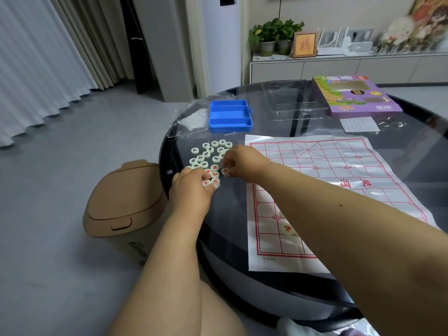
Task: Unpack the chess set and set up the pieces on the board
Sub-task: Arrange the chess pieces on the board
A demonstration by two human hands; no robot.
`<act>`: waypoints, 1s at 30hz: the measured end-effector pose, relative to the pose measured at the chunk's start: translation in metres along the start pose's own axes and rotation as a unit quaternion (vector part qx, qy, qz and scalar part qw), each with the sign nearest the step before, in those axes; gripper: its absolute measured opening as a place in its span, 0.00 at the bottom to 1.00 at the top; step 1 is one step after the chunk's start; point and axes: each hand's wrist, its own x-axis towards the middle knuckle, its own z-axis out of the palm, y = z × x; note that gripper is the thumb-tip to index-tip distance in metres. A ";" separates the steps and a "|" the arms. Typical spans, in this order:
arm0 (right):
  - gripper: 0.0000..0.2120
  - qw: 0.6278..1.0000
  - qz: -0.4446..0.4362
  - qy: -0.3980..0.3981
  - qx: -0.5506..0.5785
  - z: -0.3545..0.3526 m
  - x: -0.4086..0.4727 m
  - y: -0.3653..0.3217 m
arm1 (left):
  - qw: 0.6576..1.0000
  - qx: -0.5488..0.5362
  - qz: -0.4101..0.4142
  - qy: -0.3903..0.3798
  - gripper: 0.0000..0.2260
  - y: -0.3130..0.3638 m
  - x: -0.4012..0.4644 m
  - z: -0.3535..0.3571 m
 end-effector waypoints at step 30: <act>0.10 0.997 0.020 0.063 0.050 -0.041 -0.090 0.039 | 0.995 -0.029 0.092 -0.034 0.09 0.046 -0.021 -0.006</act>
